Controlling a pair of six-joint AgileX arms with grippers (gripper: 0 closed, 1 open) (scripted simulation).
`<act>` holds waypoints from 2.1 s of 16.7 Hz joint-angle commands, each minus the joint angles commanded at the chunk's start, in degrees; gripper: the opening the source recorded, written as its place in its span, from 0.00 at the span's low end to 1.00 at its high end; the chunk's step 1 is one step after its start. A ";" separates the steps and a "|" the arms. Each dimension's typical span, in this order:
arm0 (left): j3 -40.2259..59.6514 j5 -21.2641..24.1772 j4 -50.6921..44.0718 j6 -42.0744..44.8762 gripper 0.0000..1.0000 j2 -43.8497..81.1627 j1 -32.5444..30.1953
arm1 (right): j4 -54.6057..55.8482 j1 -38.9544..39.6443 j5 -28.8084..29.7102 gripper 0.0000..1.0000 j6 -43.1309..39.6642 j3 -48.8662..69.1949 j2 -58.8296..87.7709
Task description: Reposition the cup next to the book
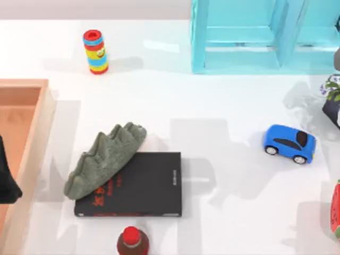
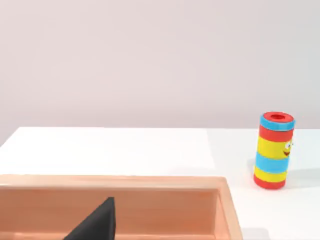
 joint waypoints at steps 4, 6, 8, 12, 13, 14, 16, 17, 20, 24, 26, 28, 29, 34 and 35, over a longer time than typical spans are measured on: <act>0.00 0.00 0.00 0.00 1.00 0.00 0.00 | -2.99 13.29 -0.79 0.00 27.63 3.88 3.88; 0.00 0.00 0.00 0.00 1.00 0.00 0.00 | -4.13 19.30 -0.32 0.00 40.83 5.83 5.69; 0.00 0.00 0.00 0.00 1.00 0.00 0.00 | -5.01 24.77 0.76 0.00 53.24 7.77 7.26; 0.00 0.00 0.00 0.00 1.00 0.00 0.00 | -6.00 33.63 4.39 0.00 74.23 11.50 9.46; 0.00 0.00 0.00 0.00 1.00 0.00 0.00 | -6.11 35.34 5.45 0.00 78.41 12.32 9.81; 0.00 0.00 0.00 0.00 1.00 0.00 0.00 | -6.19 36.86 6.50 0.00 82.14 13.09 10.09; 0.00 0.00 0.00 0.00 1.00 0.00 0.00 | -6.23 39.19 8.38 0.00 87.84 14.32 10.46; 0.00 0.00 0.00 0.00 1.00 0.00 0.00 | -6.23 39.98 9.12 0.00 89.78 14.77 10.57; 0.00 0.00 0.00 0.00 1.00 0.00 0.00 | -6.20 40.89 10.06 0.00 92.03 15.31 10.67; 0.00 0.00 0.00 0.00 1.00 0.00 0.00 | -6.17 40.64 9.91 0.00 92.07 15.13 10.48; 0.00 0.00 0.00 0.00 1.00 0.00 0.00 | -5.30 40.61 9.93 0.00 92.02 14.38 10.52; 0.00 0.00 0.00 0.00 1.00 0.00 0.00 | -2.55 40.70 9.95 0.00 92.06 11.98 10.93; 0.00 0.00 0.00 0.00 1.00 0.00 0.00 | -1.05 40.74 9.97 0.00 92.08 10.83 11.13; 0.00 0.00 0.00 0.00 1.00 0.00 0.00 | 5.39 40.95 10.05 0.00 92.17 5.58 12.09; 0.00 0.00 0.00 0.00 1.00 0.00 0.00 | 6.66 40.99 10.06 0.00 92.19 4.50 12.42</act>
